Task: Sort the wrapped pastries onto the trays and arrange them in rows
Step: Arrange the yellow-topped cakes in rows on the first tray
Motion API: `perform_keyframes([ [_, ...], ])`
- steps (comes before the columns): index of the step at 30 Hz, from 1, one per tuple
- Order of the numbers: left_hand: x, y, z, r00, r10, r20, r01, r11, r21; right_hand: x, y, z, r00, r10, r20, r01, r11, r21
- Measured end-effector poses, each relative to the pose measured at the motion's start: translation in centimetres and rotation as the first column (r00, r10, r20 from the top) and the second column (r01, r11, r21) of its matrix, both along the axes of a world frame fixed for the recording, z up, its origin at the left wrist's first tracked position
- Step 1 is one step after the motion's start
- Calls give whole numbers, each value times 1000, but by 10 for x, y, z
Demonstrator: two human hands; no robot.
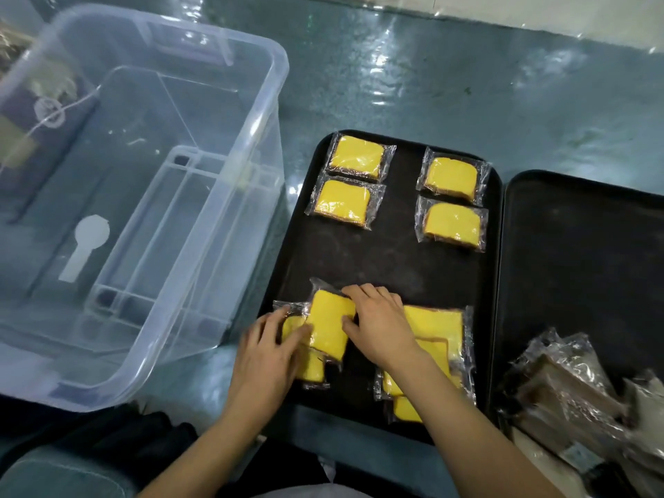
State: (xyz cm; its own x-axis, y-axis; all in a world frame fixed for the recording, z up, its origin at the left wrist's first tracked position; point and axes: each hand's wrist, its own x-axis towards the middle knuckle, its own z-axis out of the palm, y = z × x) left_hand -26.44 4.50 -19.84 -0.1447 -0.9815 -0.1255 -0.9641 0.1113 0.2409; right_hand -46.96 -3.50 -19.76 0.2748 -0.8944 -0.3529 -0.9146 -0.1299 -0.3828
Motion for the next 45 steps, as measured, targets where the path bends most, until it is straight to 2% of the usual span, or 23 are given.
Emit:
perform_keyframes([
  [4, 1, -22, 5, 948, 316, -35, -317, 948, -28, 4, 6, 0, 995, -37, -87, 37, 999, -7],
  [6, 1, -23, 9, 920, 383, -84, -385, 923, -2, 6, 7, -1, 992, -62, -106, 61, 998, -16],
  [10, -8, -4, 13, 934, 254, -250, -236, 966, 103, 13, 7, 3, 991, -100, -88, 101, 995, 14],
  [12, -13, -3, 12, 917, 247, -314, -218, 968, 125, 17, 8, 6, 989, -137, -51, 138, 990, 26],
  [17, -20, -48, 8, 897, 218, -384, -215, 975, 53, 22, 5, 13, 920, -328, 216, 320, 945, 75],
  [20, -23, -93, 5, 912, 219, -347, -192, 975, 111, 26, -7, 14, 897, -362, 253, 363, 931, 44],
  [22, -24, -117, 1, 941, 251, -228, -207, 957, 202, 28, -16, 12, 917, -347, 199, 350, 936, 19],
  [24, -25, -125, -3, 975, 204, -92, -183, 964, 192, 28, -21, 8, 943, -299, 146, 305, 952, -22],
  [25, -26, -123, -5, 985, 155, -73, -141, 976, 168, 27, -22, 7, 953, -270, 134, 277, 960, -36],
  [29, -23, -96, -15, 997, -12, -80, 29, 978, 208, 21, -18, 1, 988, -143, 62, 145, 989, -26],
  [33, -19, -91, -21, 997, -38, -65, 52, 969, 242, 21, -20, -6, 996, -89, 29, 90, 995, -45],
  [40, -25, -113, -13, 999, -31, -16, 34, 971, 236, 22, -32, -1, 990, -120, 74, 125, 990, -71],
  [45, -41, -99, -3, 996, -79, -47, 83, 991, 101, -17, -9, 20, 947, -279, 161, 297, 949, -104],
])
